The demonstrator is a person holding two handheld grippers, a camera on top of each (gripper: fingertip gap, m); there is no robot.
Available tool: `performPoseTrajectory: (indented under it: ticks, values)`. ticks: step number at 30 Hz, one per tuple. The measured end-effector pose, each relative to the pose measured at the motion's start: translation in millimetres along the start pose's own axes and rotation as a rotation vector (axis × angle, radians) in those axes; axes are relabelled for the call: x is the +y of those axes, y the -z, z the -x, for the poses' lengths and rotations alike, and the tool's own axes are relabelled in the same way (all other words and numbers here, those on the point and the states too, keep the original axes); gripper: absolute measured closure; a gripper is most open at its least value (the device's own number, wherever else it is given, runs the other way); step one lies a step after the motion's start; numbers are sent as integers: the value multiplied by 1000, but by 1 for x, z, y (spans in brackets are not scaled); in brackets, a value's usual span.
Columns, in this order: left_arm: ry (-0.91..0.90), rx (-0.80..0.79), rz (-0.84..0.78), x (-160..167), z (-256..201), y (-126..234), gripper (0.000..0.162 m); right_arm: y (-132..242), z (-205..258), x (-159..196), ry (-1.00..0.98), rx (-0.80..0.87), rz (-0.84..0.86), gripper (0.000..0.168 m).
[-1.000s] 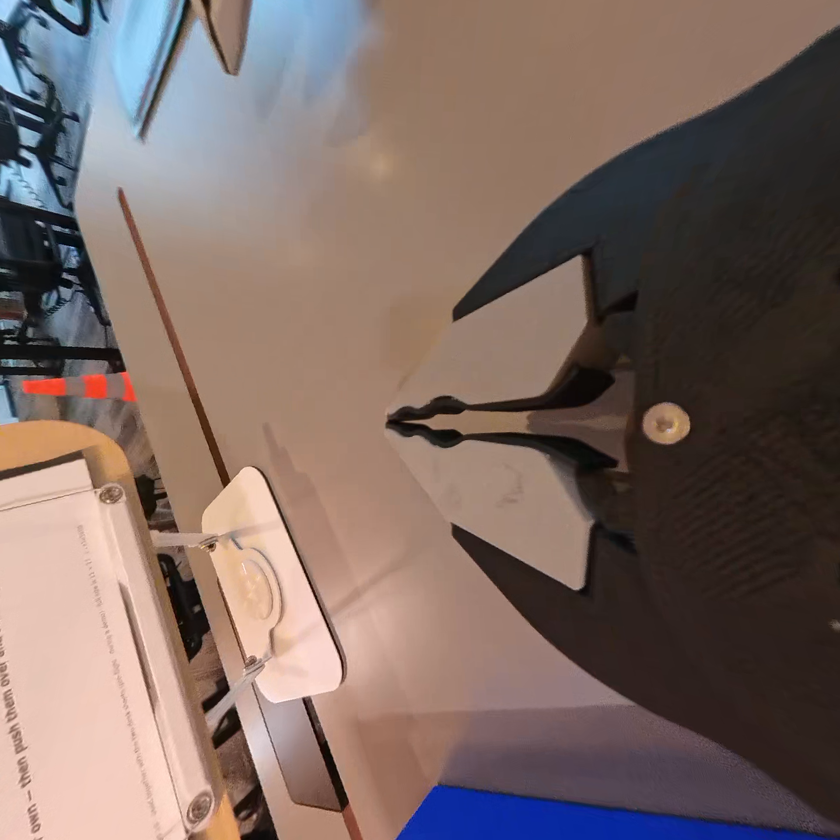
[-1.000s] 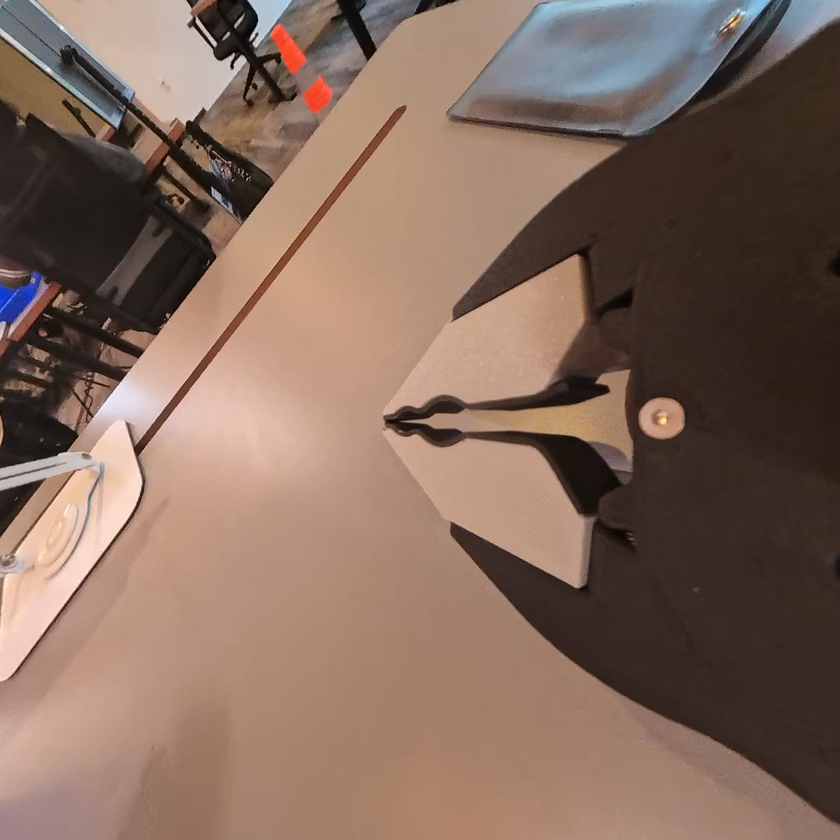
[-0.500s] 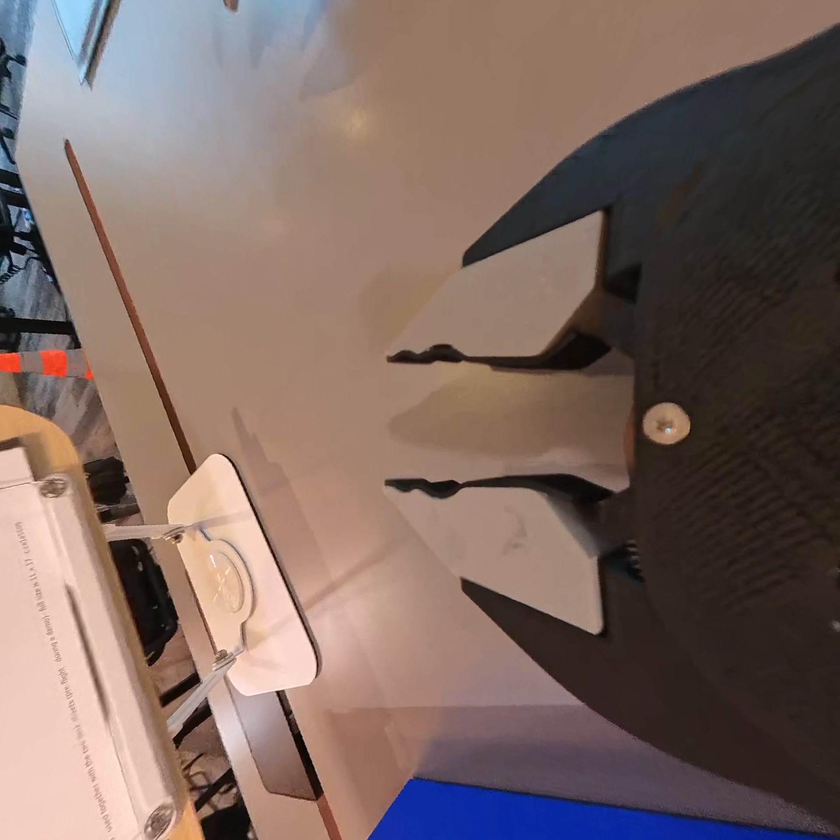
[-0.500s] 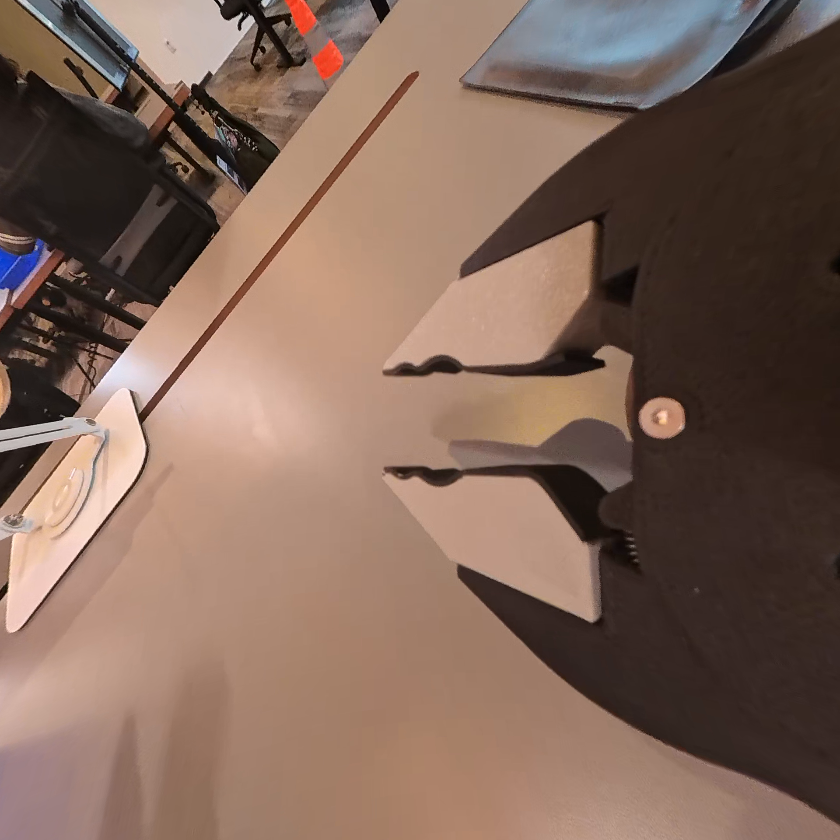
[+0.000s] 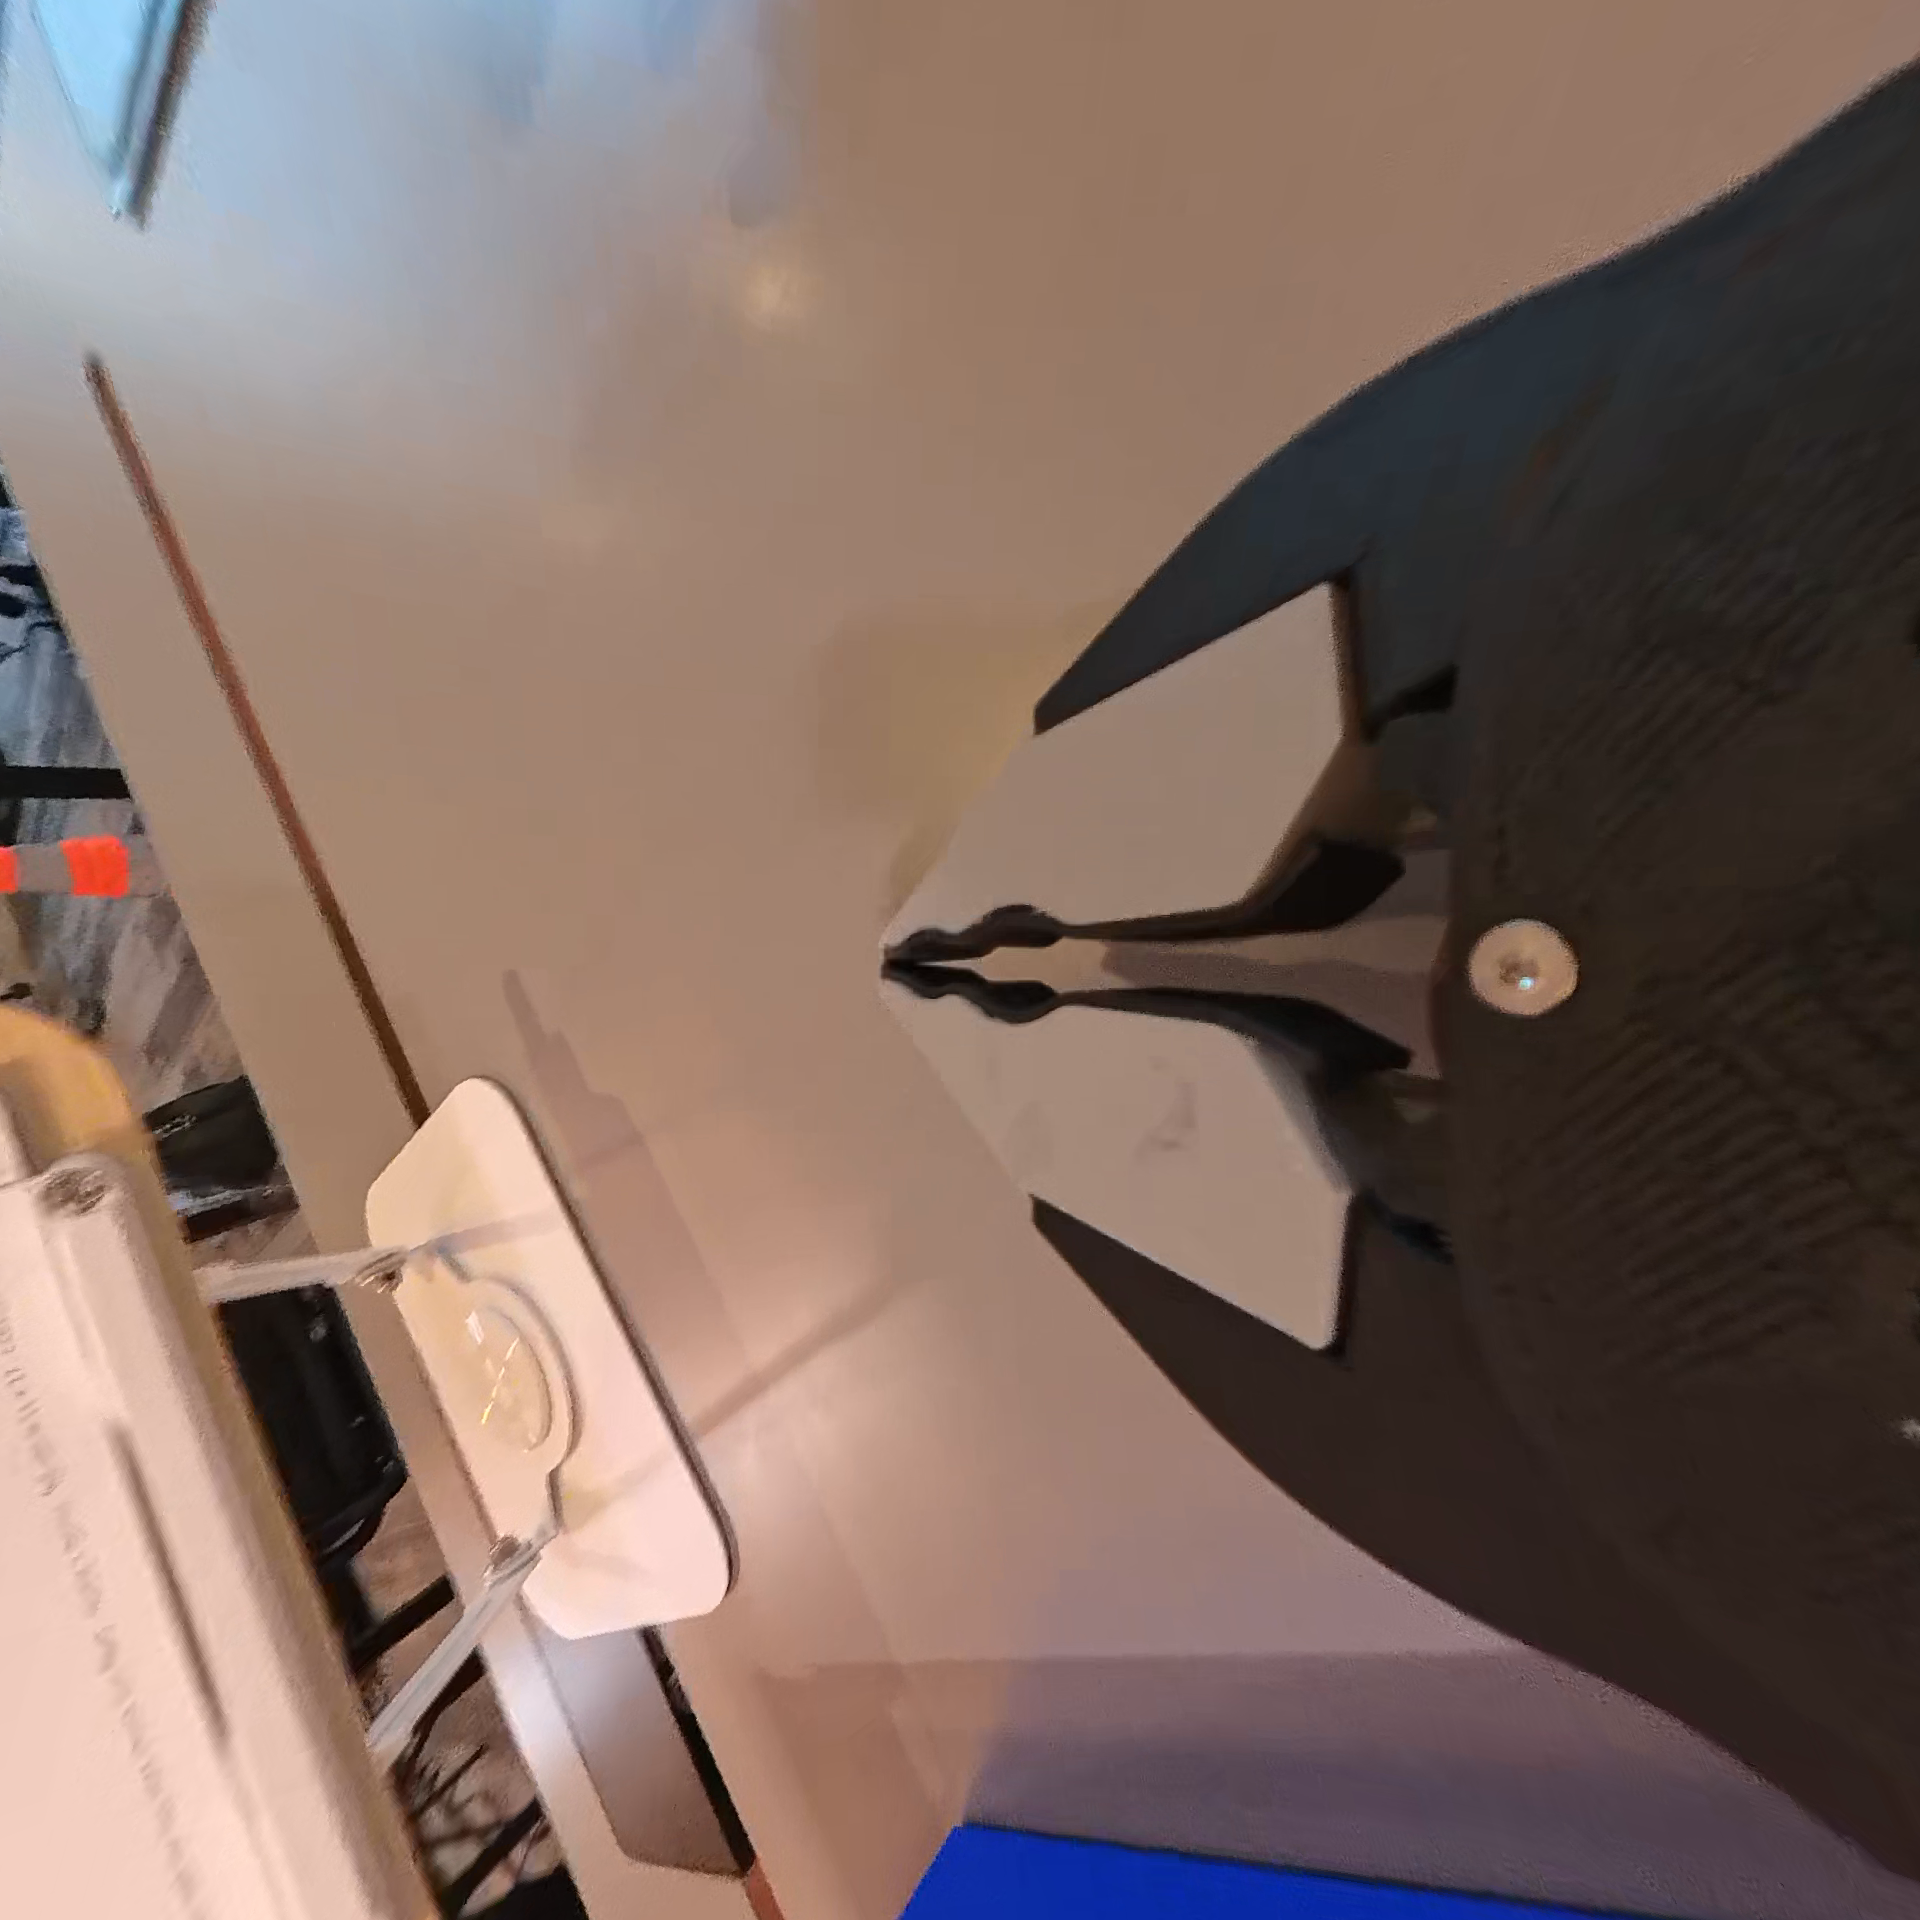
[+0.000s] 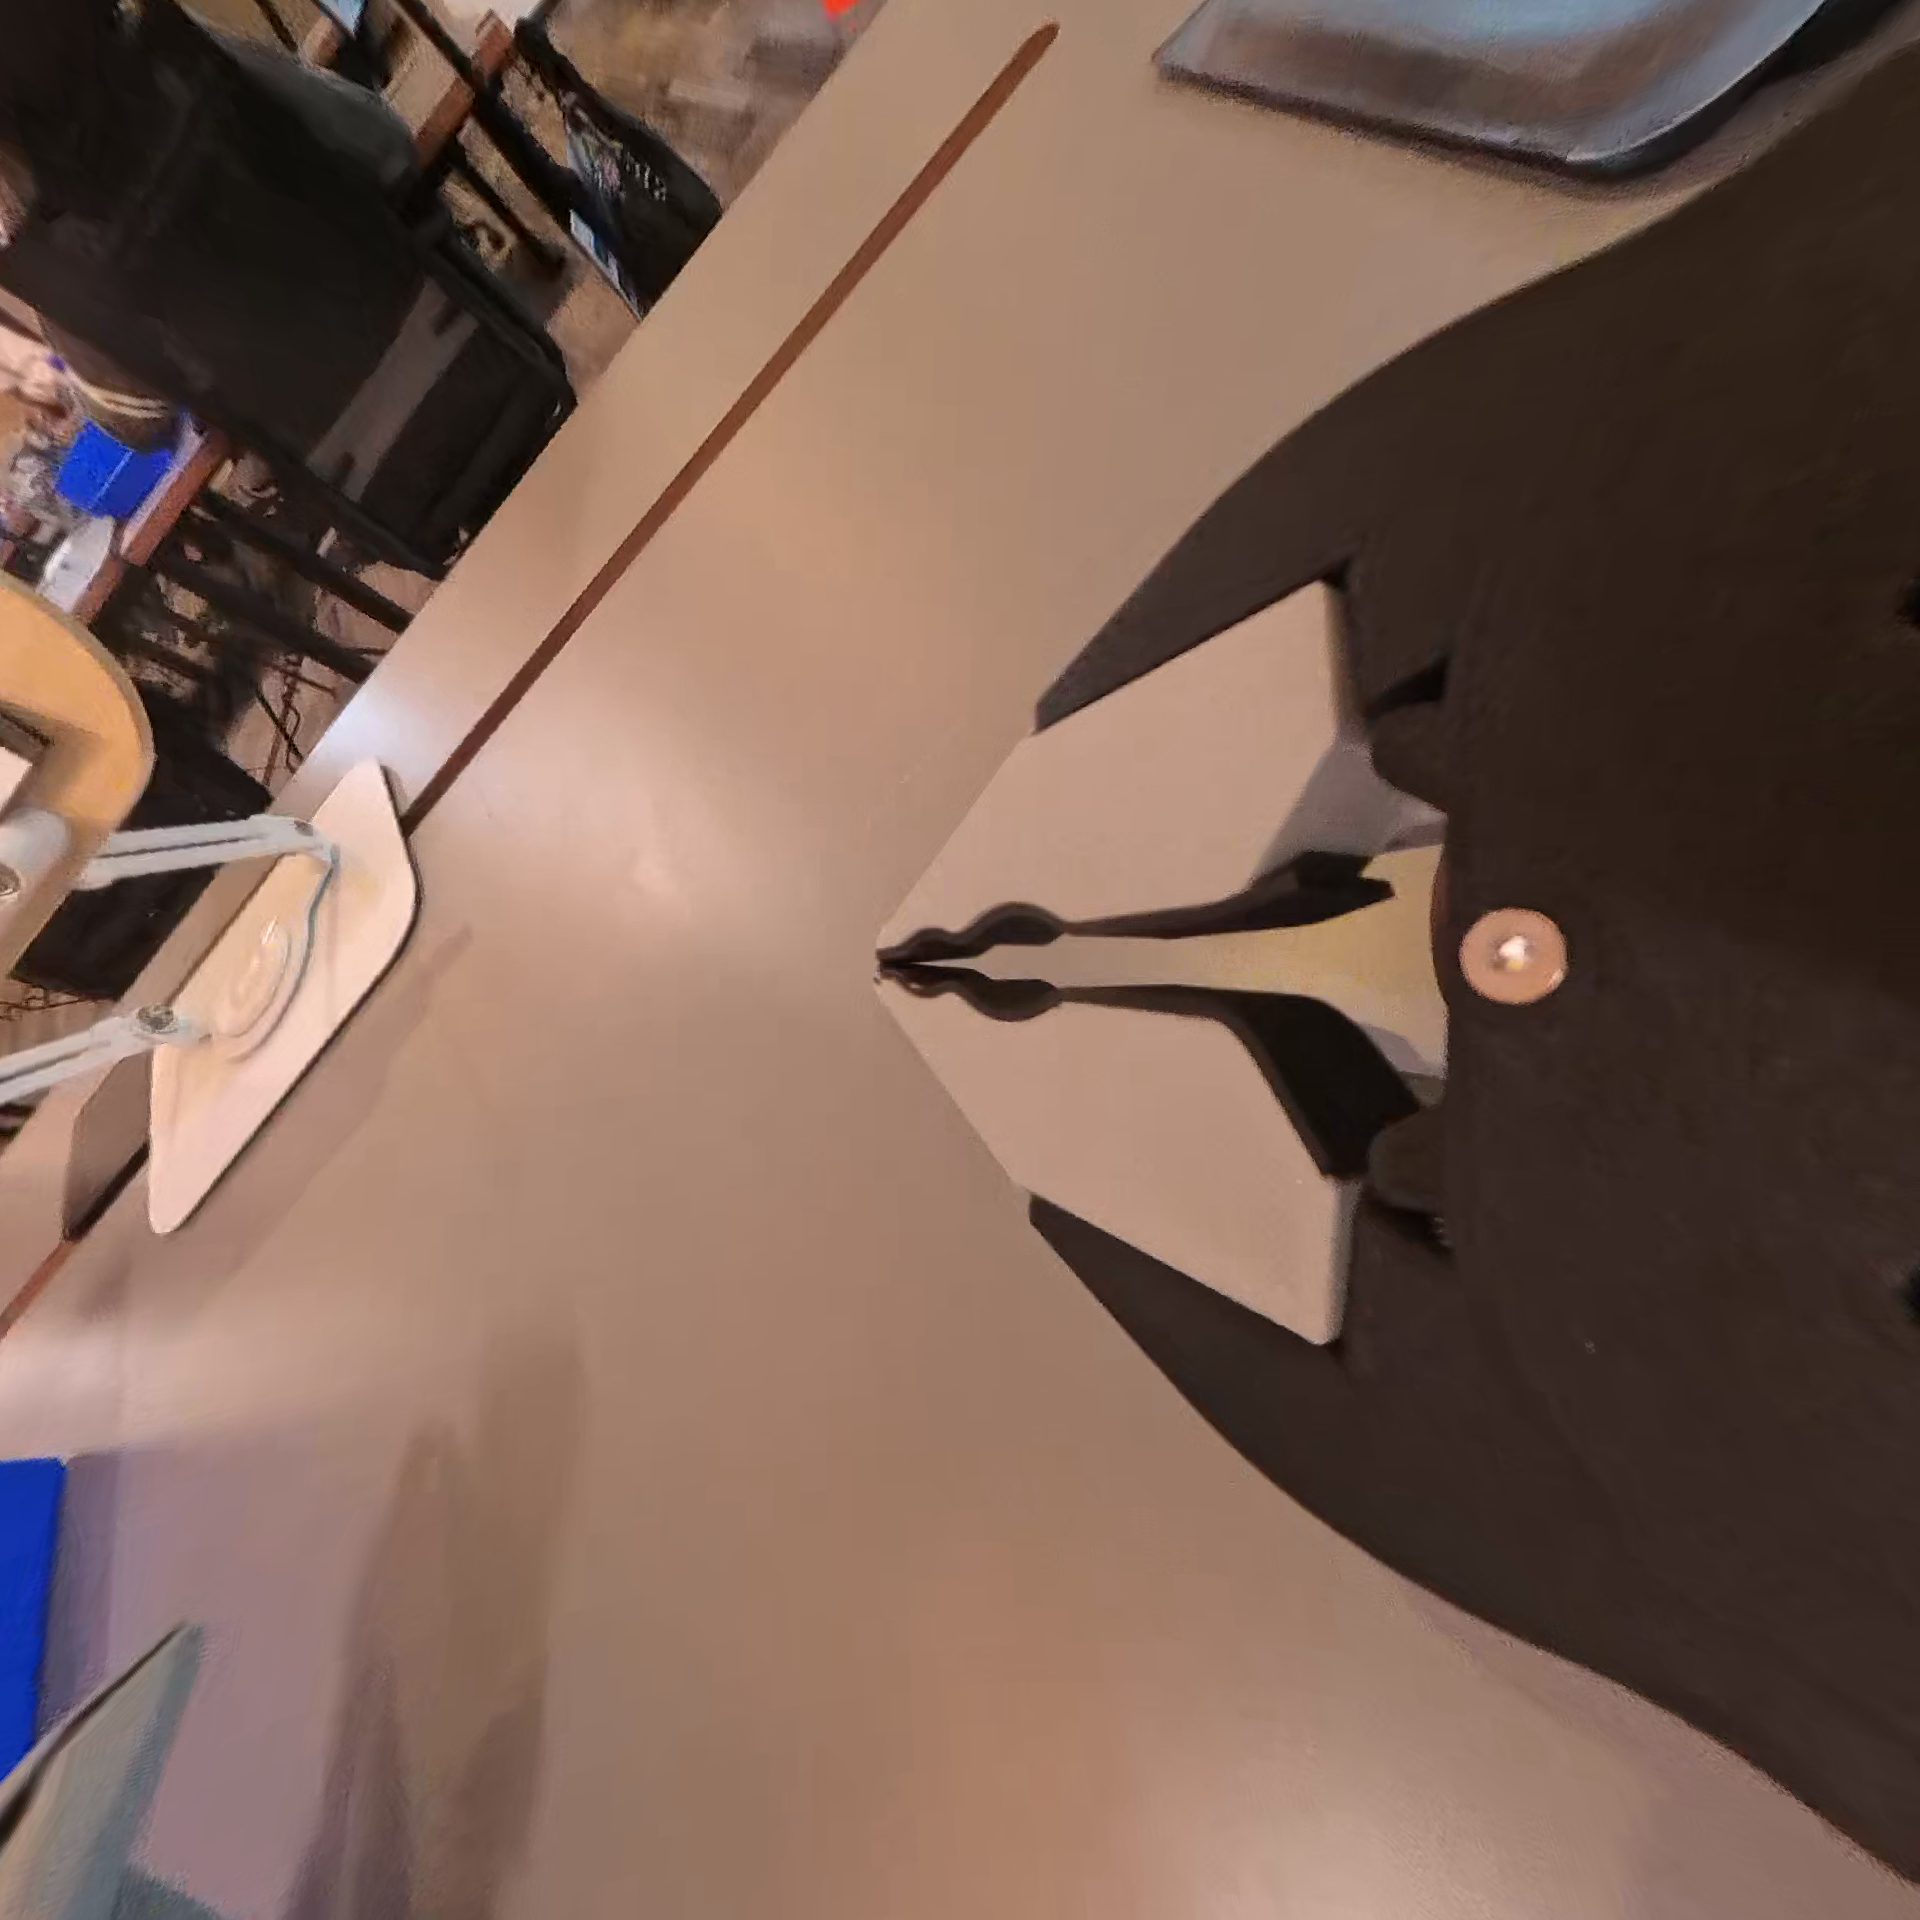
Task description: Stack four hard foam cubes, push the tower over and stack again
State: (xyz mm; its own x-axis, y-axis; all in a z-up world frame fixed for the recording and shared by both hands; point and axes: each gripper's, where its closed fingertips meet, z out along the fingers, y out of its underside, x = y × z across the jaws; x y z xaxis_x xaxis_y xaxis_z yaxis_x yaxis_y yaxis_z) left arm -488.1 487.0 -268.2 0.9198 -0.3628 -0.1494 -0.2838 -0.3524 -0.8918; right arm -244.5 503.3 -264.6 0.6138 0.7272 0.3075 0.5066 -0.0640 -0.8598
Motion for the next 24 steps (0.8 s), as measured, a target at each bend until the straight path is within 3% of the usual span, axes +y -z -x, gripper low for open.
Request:
performPoseTrajectory:
  ticks: [2,3,4,6,7,8,9,11,12,13,17,24]
  values:
    - [8,-8,-32,-5,2,3,162,1,-3,-2,13,29,-15,168]
    - [16,6,-34,-4,1,2,162,2,-3,-6,7,30,-36,160]
    - [26,24,-19,-2,-1,1,145,2,-3,-6,-9,23,-40,166]
    - [27,52,1,1,-5,-1,162,0,4,0,1,-23,-2,168]
    - [22,53,5,3,-5,-2,162,-2,3,3,9,-16,11,168]
    - [22,50,18,5,-5,-3,157,-3,2,4,11,-7,12,168]
    - [28,53,30,7,-5,-3,140,-3,1,3,3,-3,5,164]
    - [68,83,19,5,-9,0,121,-5,-3,6,-31,16,14,132]
    - [87,92,15,3,-8,5,115,-6,-3,8,-37,13,21,131]
    - [99,81,10,1,-3,13,107,-5,-3,10,-36,12,25,133]
    - [107,-21,-26,-8,41,67,101,-3,-3,9,-31,15,17,133]
    - [178,-358,41,0,193,185,87,-2,6,0,13,4,0,131]
